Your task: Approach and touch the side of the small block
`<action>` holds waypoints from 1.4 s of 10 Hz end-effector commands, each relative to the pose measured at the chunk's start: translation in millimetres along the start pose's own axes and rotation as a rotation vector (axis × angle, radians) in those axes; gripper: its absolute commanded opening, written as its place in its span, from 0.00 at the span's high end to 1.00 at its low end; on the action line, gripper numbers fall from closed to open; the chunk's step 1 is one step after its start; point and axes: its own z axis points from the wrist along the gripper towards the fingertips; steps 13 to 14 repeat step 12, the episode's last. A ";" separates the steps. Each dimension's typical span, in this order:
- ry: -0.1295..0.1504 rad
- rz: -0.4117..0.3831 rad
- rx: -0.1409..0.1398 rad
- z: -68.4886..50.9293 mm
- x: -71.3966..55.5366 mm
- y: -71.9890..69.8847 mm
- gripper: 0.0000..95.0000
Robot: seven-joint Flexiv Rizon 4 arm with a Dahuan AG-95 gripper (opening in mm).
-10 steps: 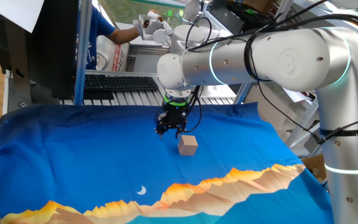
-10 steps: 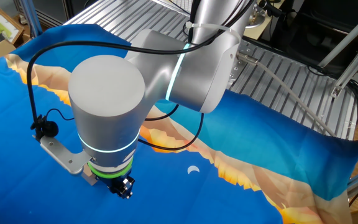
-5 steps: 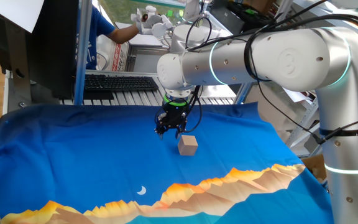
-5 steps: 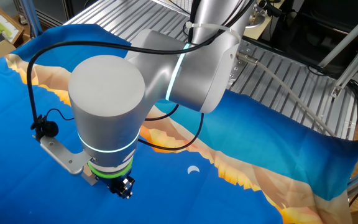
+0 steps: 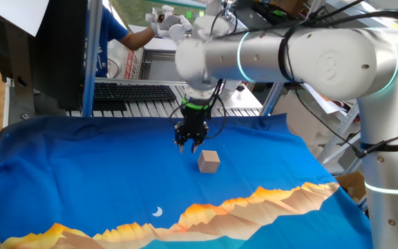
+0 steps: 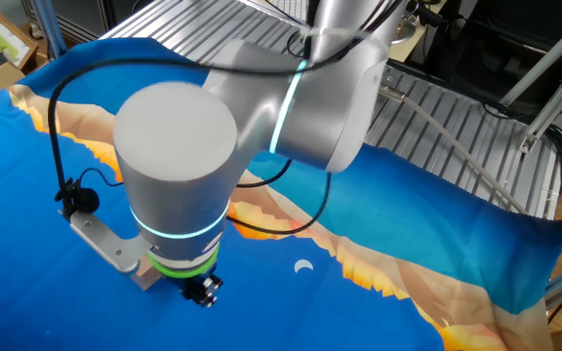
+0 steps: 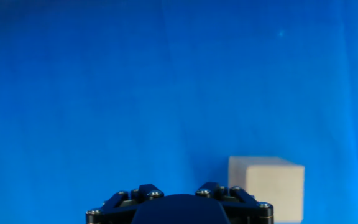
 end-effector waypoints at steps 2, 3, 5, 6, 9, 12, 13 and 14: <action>0.051 -0.011 -0.011 6.6 -10.1 0.0 1.00; 0.067 -0.022 -0.016 6.5 -9.9 0.0 1.00; 0.085 -0.026 -0.035 5.3 -8.9 -0.2 1.00; 0.086 -0.030 -0.040 4.9 -8.6 -0.4 1.00; 0.094 -0.023 -0.041 4.8 -8.5 -0.4 1.00; 0.113 -0.026 -0.040 4.7 -8.4 -0.4 1.00; 0.113 -0.026 -0.040 4.7 -8.4 -0.4 1.00; 0.113 -0.026 -0.040 4.7 -8.4 -0.4 1.00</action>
